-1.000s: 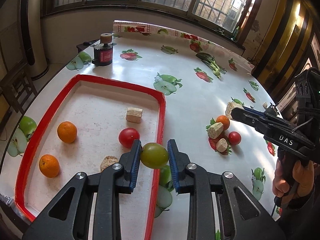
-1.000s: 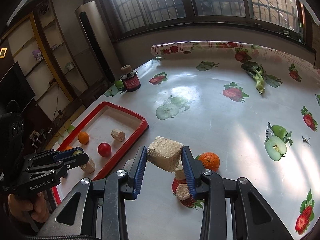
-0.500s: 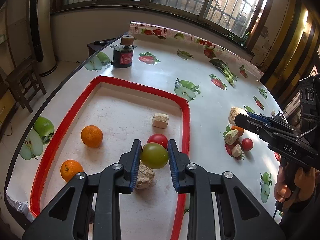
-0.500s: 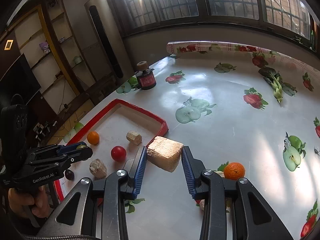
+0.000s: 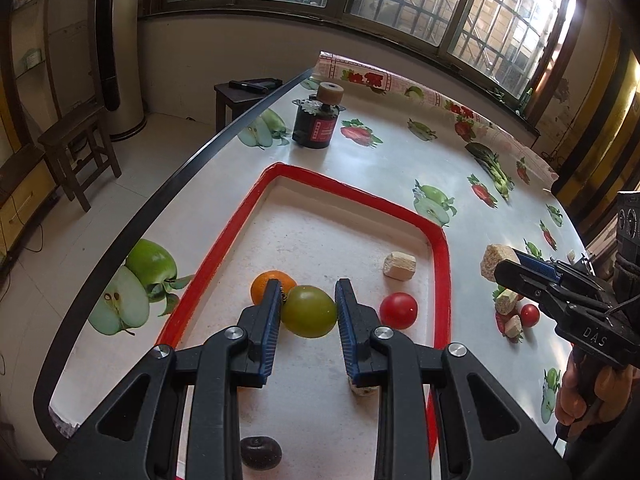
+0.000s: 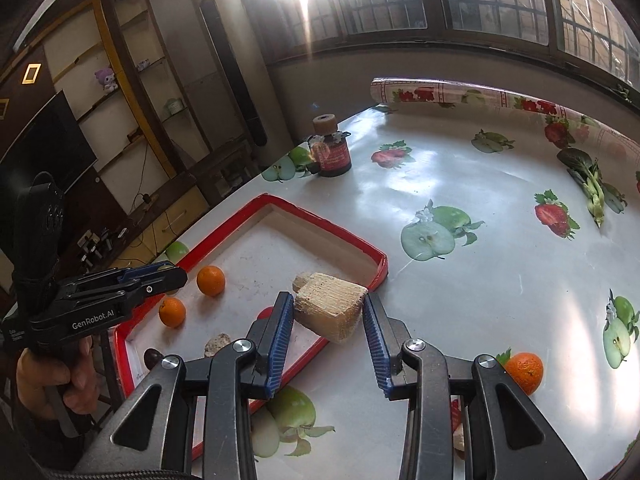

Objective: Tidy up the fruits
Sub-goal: 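Carry block and green fruit into the red tray and open both tools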

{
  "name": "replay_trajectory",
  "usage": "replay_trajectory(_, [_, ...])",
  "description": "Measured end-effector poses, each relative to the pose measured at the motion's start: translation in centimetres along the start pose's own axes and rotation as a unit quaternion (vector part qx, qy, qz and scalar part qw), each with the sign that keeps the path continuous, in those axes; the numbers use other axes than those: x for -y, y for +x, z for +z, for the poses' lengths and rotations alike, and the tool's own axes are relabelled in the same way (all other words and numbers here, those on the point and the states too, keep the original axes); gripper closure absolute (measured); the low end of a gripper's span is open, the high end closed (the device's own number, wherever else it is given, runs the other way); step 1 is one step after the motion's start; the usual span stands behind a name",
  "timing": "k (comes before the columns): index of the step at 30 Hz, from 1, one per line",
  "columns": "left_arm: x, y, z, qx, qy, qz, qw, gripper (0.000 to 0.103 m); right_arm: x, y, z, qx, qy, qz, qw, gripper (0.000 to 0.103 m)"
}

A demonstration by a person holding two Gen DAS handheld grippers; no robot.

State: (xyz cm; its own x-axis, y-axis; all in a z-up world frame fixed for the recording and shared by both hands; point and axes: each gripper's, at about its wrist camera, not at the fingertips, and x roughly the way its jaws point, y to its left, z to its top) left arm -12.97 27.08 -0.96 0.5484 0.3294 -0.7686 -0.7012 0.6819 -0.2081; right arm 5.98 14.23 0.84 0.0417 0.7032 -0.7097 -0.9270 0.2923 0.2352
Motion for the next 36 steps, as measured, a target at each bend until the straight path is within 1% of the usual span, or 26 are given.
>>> replay_trajectory(4, [-1.4, 0.8, 0.5, -0.003, -0.012, 0.007, 0.9999, 0.079, -1.6, 1.0, 0.1, -0.008, -0.014, 0.013, 1.0, 0.067])
replay_trajectory(7, [-1.8, 1.7, 1.0, -0.009, -0.012, 0.016, 0.9998, 0.079, -3.0, 2.0, -0.1, -0.017, -0.027, 0.022, 0.999, 0.067])
replay_trajectory(14, [-0.6, 4.0, 2.3, -0.023, 0.009, 0.022, 0.9995, 0.079, -4.6, 5.0, 0.0, -0.039, -0.041, 0.031, 0.998, 0.067])
replay_trajectory(17, [-0.1, 5.0, 2.7, -0.03, 0.016, 0.026, 0.9991, 0.079, -4.9, 6.1, -0.1, -0.046, -0.051, 0.025, 0.997, 0.067])
replay_trajectory(20, [0.0, 5.8, 3.0, -0.034, 0.018, 0.029, 0.9989, 0.079, -4.5, 6.3, -0.4, -0.044, -0.052, 0.012, 0.998, 0.067])
replay_trajectory(26, [0.0, 7.3, 3.0, -0.046, 0.017, 0.033, 0.9983, 0.079, -2.2, 6.1, -0.3, -0.04, -0.028, 0.005, 0.999, 0.067])
replay_trajectory(30, [0.4, 8.2, 2.7, -0.058, 0.022, 0.036, 0.9974, 0.079, -1.9, 6.8, -0.7, -0.054, -0.028, 0.006, 0.998, 0.067])
replay_trajectory(34, [0.7, 9.1, 2.5, -0.072, 0.028, 0.041, 0.9962, 0.079, -1.8, 7.0, -0.9, -0.055, -0.025, 0.008, 0.998, 0.067])
replay_trajectory(36, [0.8, 9.1, 2.5, -0.072, 0.03, 0.047, 0.9958, 0.078, -1.7, 7.0, -0.9, -0.057, -0.024, 0.011, 0.998, 0.066])
